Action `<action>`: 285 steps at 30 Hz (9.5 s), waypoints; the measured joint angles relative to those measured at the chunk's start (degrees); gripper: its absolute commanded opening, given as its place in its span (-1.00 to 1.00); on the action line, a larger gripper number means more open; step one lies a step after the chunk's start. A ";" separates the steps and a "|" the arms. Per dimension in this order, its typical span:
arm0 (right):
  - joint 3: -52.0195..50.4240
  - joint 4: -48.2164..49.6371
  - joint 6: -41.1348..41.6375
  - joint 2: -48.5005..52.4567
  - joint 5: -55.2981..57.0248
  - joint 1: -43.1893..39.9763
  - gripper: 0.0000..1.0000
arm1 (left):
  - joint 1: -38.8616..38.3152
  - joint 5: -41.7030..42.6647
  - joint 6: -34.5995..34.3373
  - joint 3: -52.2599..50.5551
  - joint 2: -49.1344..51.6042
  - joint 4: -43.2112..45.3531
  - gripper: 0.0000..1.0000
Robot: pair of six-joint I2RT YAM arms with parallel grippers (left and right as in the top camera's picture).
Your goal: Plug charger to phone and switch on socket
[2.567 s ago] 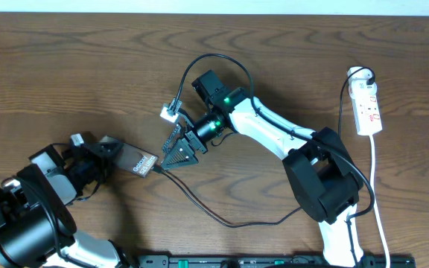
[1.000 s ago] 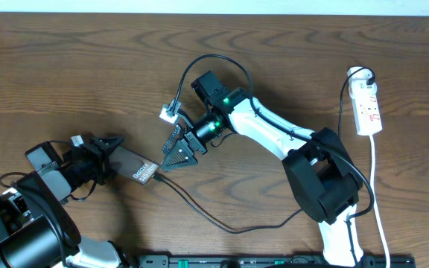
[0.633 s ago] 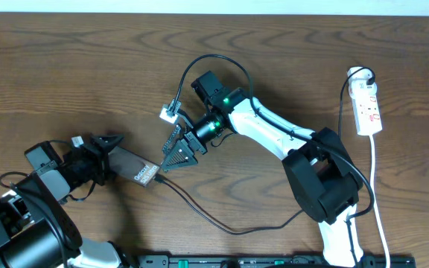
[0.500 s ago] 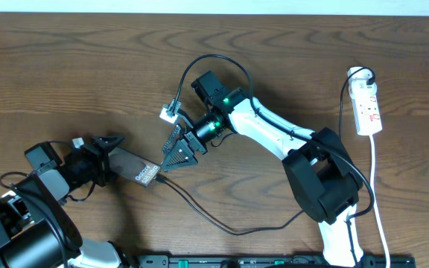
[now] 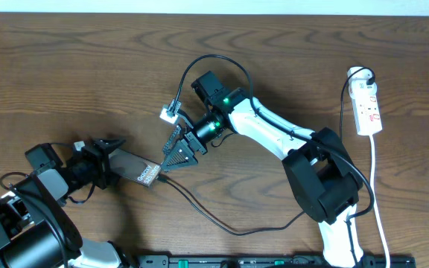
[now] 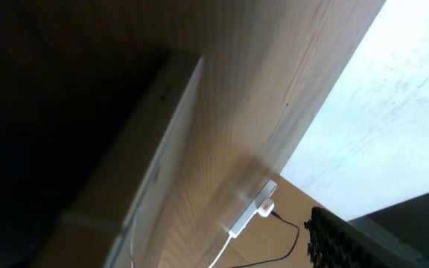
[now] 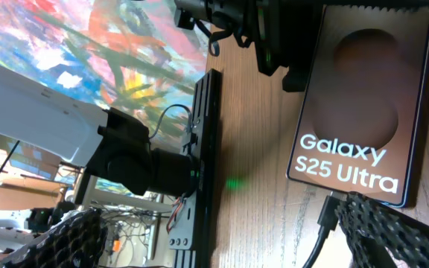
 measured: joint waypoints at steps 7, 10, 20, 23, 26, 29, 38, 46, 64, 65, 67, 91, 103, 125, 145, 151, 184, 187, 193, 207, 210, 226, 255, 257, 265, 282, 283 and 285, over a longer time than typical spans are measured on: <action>0.00 -0.09 0.00 0.00 0.00 0.00 0.99 | 0.07 0.00 -0.20 0.04 -0.07 -2.40 0.62; 0.00 -0.09 0.00 0.00 0.00 0.00 0.99 | 0.09 -0.04 -0.42 0.15 -0.11 -4.79 0.63; 0.00 -0.13 0.00 0.00 0.00 0.00 0.99 | 0.13 -1.33 -2.36 0.52 -0.35 -8.26 0.63; 0.00 -0.20 0.00 0.00 0.00 0.00 0.98 | 0.07 -1.77 -3.04 0.85 -0.37 -8.74 0.63; 0.00 -0.24 0.00 0.00 0.00 0.00 0.98 | -0.15 -3.26 -3.80 1.88 -0.37 -11.34 0.63; 0.00 -0.33 0.00 0.00 0.00 0.00 0.99 | -0.09 -4.31 -4.81 2.47 -0.37 -13.14 0.63; 0.00 -0.35 0.00 0.00 0.00 0.00 0.98 | -0.52 -5.99 -6.45 3.50 -0.37 -14.53 0.63; 0.00 -0.33 0.00 0.00 0.00 0.00 0.99 | -0.87 -9.97 -7.58 5.86 -0.35 -18.56 0.63; 0.00 -0.33 0.00 0.00 0.00 0.00 0.98 | -1.29 -15.56 -10.75 8.59 -0.31 -21.70 0.63; 0.00 -0.35 0.00 0.00 0.00 0.00 0.99 | -1.29 -15.87 -11.10 8.68 -0.31 -21.75 0.63; 0.00 -0.33 0.00 0.00 0.00 0.00 0.99 | -1.31 -16.09 -11.74 8.72 -0.31 -21.73 0.63; 0.00 -0.42 0.00 0.00 0.00 0.00 0.99 | -0.90 -45.97 -6.32 13.92 -5.33 -20.52 0.64; 0.00 -0.46 0.00 0.00 0.00 0.00 0.98 | -1.01 -38.97 6.62 11.43 -27.58 -17.07 0.64; 0.00 2.03 21.00 0.00 22.64 -0.17 0.99 | -44.00 -59.74 34.53 17.49 -33.59 -24.55 0.64; 18.45 -22.71 37.92 -5.07 69.18 -10.60 0.99 | -43.87 -66.47 34.47 17.51 -33.57 -24.30 0.64; 25.81 -24.22 39.71 -17.07 82.51 -18.01 0.99 | -43.87 -66.47 34.47 17.51 -33.57 -24.50 0.64; 24.41 -33.75 -0.33 -3.43 40.50 -65.83 0.98 | -43.87 -66.49 34.47 17.51 -33.57 -26.64 0.64; 24.13 -33.40 -0.76 -1.11 40.50 -65.83 0.98 | -43.87 -66.49 34.47 17.51 -33.57 -26.69 0.64; 24.06 -29.90 -1.22 1.68 40.50 -65.66 0.99 | -43.87 -66.49 34.47 17.51 -33.57 -26.67 0.64; 24.06 -27.45 -1.38 9.79 40.83 -65.64 0.98 | -43.87 -66.49 34.47 17.51 -33.57 -26.67 0.64; 24.06 -27.63 -1.38 12.28 40.79 -65.40 0.98 | -43.87 -66.49 34.47 17.51 -33.57 -26.67 0.64; 24.39 -27.41 -2.62 14.56 46.64 -63.39 0.98 | -43.87 -66.49 34.45 17.51 -33.51 -26.67 0.64; 24.50 -27.82 -0.85 6.82 46.66 -62.45 0.99 | -43.87 -66.49 34.47 17.51 -33.51 -26.86 0.64; 24.50 -27.85 -0.63 6.86 46.66 -62.45 0.99 | -43.87 -66.49 34.47 17.51 -33.51 -26.95 0.64; 24.50 -28.06 0.17 8.63 46.27 -61.83 0.99 | -43.87 -66.49 34.47 17.51 -33.51 -26.97 0.64; 24.50 -28.22 1.07 10.82 48.09 -60.70 0.99 | -43.87 -65.75 34.47 17.51 -33.51 -26.99 0.64; 24.50 -28.15 1.07 11.13 48.02 -60.70 0.99 | -43.87 -65.75 34.47 17.51 -33.51 -26.99 0.64; 24.50 -28.09 1.07 11.19 47.71 -60.74 0.99 | -43.87 -65.70 34.47 17.51 -33.51 -26.99 0.64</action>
